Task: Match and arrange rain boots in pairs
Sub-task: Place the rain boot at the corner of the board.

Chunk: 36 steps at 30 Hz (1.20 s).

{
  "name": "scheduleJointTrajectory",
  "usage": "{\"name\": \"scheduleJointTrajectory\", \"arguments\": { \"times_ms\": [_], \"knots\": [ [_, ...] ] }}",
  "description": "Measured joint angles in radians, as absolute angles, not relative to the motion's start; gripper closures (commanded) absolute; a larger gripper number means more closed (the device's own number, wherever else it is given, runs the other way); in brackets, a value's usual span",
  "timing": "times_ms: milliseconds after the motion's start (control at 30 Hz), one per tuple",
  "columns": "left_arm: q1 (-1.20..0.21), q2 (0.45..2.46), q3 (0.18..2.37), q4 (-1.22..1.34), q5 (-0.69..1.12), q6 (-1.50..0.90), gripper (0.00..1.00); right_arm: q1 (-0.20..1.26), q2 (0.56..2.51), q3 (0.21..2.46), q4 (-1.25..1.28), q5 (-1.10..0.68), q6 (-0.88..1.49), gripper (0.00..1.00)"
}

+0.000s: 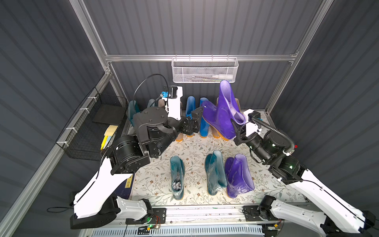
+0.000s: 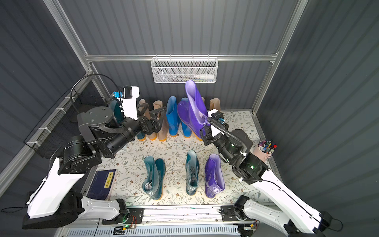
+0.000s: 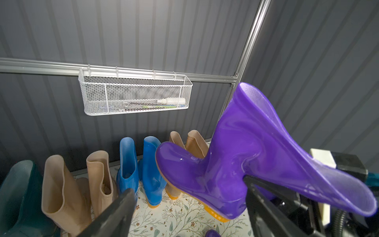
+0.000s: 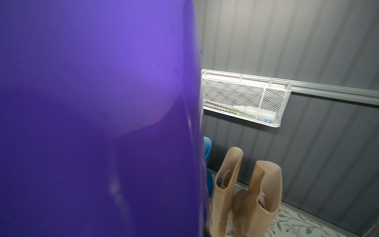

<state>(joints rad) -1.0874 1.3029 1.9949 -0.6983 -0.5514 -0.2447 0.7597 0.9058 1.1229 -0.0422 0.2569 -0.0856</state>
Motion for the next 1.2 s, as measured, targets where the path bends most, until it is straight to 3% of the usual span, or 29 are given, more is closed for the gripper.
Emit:
{"name": "scheduleJointTrajectory", "arguments": {
  "times_ms": [667,933,1200],
  "knots": [
    [-1.087,1.365,1.885,-0.657,-0.416,-0.139,0.1,0.36,0.898,1.204,-0.208,0.385,-0.105,1.0],
    [-1.087,1.37,1.785,-0.616,-0.39,-0.133,0.1,0.149,0.923,1.153,-0.225,0.294,-0.057,1.0],
    [-1.087,1.365,1.734,-0.603,-0.388,-0.134,0.09,0.067,1.068,1.006,-0.11,0.2,-0.017,1.0]
  ]
}}
